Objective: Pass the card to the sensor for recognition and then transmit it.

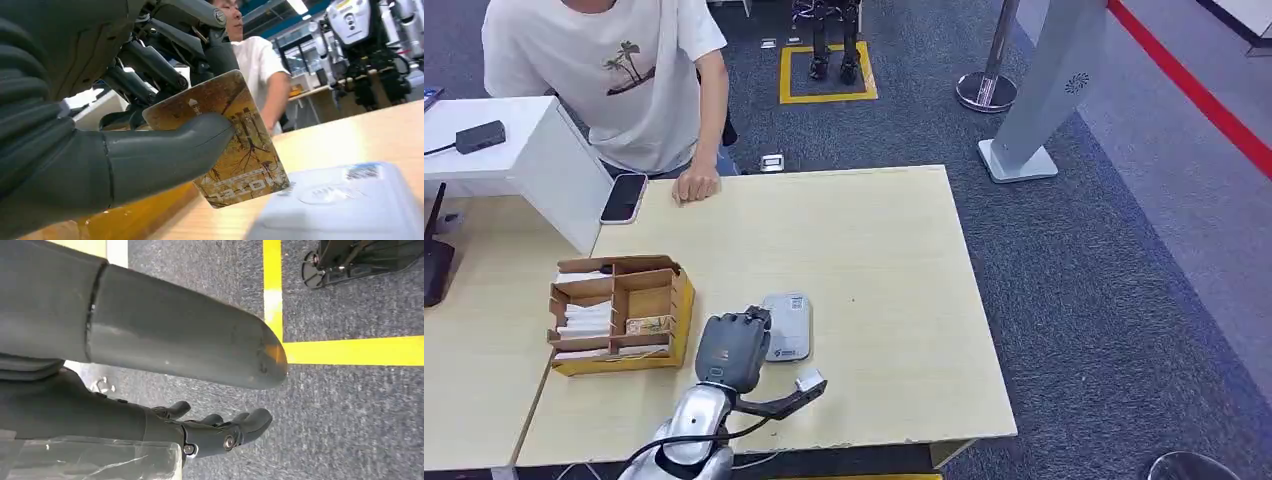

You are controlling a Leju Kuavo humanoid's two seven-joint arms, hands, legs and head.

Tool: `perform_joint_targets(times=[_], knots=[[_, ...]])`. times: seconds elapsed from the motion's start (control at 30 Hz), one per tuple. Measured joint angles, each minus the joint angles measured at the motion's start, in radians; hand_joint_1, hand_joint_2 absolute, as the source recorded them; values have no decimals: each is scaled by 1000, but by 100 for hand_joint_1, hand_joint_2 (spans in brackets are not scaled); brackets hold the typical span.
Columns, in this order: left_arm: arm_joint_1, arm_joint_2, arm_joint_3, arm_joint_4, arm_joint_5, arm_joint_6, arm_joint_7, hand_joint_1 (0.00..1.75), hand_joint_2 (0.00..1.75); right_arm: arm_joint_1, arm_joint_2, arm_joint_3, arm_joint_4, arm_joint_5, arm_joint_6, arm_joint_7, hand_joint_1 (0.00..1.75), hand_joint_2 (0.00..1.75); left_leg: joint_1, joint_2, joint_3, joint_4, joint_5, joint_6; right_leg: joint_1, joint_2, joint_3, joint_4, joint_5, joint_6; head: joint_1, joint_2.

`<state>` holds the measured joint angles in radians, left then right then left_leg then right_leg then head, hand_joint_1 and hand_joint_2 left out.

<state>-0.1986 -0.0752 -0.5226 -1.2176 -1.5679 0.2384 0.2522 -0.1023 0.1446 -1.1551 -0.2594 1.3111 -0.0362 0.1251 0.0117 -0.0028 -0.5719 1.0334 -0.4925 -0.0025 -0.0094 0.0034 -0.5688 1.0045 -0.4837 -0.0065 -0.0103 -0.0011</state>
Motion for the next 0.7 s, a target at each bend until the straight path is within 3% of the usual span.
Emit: perform_joint_targets(times=[0.27, 0.53, 0.7], knots=[[5, 33, 11, -83, 0, -9, 17, 175, 175, 0, 0, -5, 3, 0, 0, -7, 0, 0, 0, 0, 0, 0, 0, 0, 0, 0, 0, 0, 0, 0, 0, 0], [8, 44, 13, -106, 0, -16, 16, 175, 175, 0, 0, -5, 4, 0, -1, -8, 0, 0, 0, 0, 0, 0, 0, 0, 0, 0, 0, 0, 0, 0, 0, 0], [11, 39, 15, -105, 0, -18, -26, 175, 175, -1, 0, -5, 5, 0, 0, -6, 0, 0, 0, 0, 0, 0, 0, 0, 0, 0, 0, 0, 0, 0, 0, 0]])
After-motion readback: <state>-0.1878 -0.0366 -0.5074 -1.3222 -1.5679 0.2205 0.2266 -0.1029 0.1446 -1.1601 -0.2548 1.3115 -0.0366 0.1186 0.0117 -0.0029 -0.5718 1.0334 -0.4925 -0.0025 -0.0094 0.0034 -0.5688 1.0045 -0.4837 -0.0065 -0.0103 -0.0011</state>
